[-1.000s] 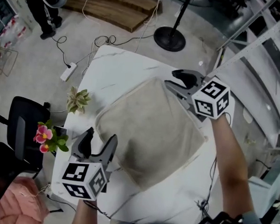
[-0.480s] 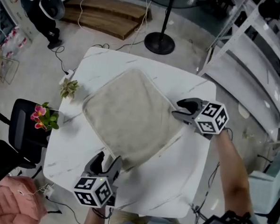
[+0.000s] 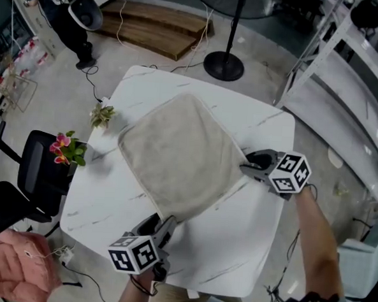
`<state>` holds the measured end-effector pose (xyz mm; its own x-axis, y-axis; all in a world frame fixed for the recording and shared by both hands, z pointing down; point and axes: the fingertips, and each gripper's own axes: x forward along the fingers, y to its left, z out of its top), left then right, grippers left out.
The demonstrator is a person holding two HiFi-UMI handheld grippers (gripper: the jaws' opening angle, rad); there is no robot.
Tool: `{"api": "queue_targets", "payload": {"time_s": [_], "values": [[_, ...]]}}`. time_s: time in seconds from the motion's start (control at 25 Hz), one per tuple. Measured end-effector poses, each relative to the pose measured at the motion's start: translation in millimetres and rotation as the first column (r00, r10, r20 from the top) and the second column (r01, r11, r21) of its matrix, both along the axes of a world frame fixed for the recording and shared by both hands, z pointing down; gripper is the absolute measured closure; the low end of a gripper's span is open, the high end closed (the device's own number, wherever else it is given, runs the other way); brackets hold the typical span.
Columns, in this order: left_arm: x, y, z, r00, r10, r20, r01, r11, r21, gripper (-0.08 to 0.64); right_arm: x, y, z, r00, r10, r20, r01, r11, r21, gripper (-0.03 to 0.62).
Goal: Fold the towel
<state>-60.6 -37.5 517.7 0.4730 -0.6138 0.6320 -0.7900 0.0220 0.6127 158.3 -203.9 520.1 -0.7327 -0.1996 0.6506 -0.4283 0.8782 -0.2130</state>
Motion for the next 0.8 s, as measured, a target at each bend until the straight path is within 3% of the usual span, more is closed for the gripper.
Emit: {"api": "queue_targets", "payload": {"time_s": [0.16, 0.24, 0.44, 0.8], "values": [[-4, -4, 6, 1.0, -0.008, 0.011, 0.008, 1.0, -0.021, 0.47, 0, 4, 2, 1.0, -0.004, -0.011, 0.005, 1.0, 0.011, 0.529], [-7, -2, 7, 1.0, 0.004, 0.014, -0.004, 1.0, -0.029, 0.509, 1, 7, 2, 1.0, 0.006, -0.007, -0.006, 1.0, 0.008, 0.541], [-21, 19, 8, 1.0, 0.016, 0.009, -0.015, 0.999, -0.048, 0.509, 3, 39, 1, 1.0, 0.007, 0.006, -0.007, 1.0, -0.021, 0.545], [-68, 83, 10, 0.997, 0.03, 0.069, -0.025, 0.997, -0.07, 0.506, -4, 159, 3, 1.0, -0.018, 0.016, 0.018, 0.998, -0.053, 0.541]]}}
